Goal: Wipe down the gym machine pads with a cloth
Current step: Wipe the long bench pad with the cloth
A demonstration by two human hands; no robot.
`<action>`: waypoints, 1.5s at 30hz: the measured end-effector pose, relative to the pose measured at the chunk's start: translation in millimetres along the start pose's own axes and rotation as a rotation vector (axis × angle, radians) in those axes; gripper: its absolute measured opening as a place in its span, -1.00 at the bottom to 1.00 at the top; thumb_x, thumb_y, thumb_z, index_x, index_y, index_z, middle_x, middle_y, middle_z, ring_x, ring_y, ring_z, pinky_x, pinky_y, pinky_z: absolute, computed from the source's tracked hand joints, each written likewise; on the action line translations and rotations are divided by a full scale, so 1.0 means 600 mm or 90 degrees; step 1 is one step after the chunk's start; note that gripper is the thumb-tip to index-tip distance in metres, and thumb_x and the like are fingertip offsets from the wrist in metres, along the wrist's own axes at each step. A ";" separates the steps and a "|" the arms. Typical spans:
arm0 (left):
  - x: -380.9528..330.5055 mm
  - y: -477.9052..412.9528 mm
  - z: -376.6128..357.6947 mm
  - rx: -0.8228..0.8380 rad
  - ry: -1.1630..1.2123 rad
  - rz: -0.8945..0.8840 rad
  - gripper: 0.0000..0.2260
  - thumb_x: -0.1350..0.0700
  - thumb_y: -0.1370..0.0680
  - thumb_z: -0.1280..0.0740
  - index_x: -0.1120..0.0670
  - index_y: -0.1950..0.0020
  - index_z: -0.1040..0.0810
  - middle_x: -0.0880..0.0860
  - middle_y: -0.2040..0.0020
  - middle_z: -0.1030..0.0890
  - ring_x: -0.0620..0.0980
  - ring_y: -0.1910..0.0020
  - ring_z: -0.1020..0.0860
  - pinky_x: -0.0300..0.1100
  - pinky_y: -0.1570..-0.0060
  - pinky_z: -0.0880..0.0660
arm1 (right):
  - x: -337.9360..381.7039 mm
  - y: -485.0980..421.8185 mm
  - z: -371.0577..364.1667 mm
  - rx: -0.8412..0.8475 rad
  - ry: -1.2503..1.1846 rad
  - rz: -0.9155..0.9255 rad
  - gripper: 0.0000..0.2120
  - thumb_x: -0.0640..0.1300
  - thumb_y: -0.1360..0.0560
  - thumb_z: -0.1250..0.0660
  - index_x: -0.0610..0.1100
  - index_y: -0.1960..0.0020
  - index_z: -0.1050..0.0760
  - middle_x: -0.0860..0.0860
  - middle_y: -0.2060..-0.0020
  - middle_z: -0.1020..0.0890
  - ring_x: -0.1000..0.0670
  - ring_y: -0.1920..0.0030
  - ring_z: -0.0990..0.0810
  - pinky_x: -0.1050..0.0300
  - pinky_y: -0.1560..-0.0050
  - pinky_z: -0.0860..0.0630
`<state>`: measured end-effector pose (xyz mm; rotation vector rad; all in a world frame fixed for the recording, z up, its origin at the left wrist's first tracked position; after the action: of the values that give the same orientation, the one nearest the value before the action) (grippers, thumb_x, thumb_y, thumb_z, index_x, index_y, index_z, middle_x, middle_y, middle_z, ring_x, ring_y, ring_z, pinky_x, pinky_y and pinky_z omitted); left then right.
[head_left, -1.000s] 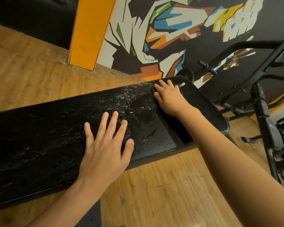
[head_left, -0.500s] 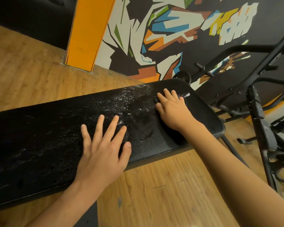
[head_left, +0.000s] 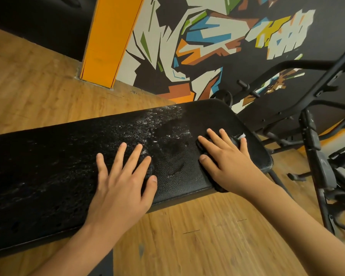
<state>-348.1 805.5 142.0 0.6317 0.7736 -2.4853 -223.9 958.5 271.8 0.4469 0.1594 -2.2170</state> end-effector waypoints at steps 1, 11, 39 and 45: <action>0.000 -0.001 -0.001 -0.001 -0.003 0.001 -0.46 -0.18 -0.65 0.00 0.03 -0.49 -0.47 0.03 -0.61 -0.27 0.11 -0.64 -0.06 0.38 -0.51 0.08 | -0.002 -0.010 0.000 -0.001 -0.002 -0.002 -0.46 0.18 -0.70 0.13 0.10 -0.66 -0.04 0.06 -0.66 0.00 -0.08 -0.65 0.15 -0.45 -0.54 0.18; -0.003 -0.002 -0.002 -0.013 -0.021 0.003 -0.46 -0.18 -0.66 0.00 0.04 -0.48 -0.49 0.03 -0.59 -0.31 0.10 -0.63 -0.12 0.39 -0.50 0.03 | -0.017 -0.229 0.017 0.017 -0.031 0.018 -0.52 0.06 -0.74 0.04 0.02 -0.65 -0.15 -0.04 -0.64 -0.12 -0.19 -0.64 0.05 -0.49 -0.49 0.19; -0.003 -0.002 -0.006 -0.024 -0.032 -0.008 -0.48 -0.17 -0.65 -0.06 0.06 -0.47 -0.51 0.05 -0.58 -0.33 0.12 -0.62 -0.16 0.38 -0.50 0.03 | 0.014 -0.247 0.010 -0.029 -0.034 0.046 -0.54 0.01 -0.74 -0.01 -0.05 -0.62 -0.19 -0.07 -0.56 -0.24 -0.17 -0.57 -0.12 -0.43 -0.54 0.07; -0.001 -0.005 -0.006 -0.019 -0.028 -0.010 -0.48 -0.16 -0.65 -0.05 0.07 -0.46 -0.51 0.05 -0.58 -0.33 0.13 -0.62 -0.16 0.40 -0.50 0.00 | 0.025 -0.298 0.014 0.005 -0.031 -0.012 -0.63 0.00 -0.74 0.00 -0.06 -0.49 -0.33 -0.15 -0.49 -0.32 -0.23 -0.54 -0.16 -0.46 -0.52 0.05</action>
<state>-348.4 810.3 140.8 0.5617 0.8004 -2.4890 -373.0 1058.7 267.5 0.3962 0.1299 -2.2458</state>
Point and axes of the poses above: each hand's wrist, its own y-axis away from the middle knuckle, its own z-axis out of the back of the hand, x = y × z, the point moved 7 cm from there along -y, towards the middle knuckle
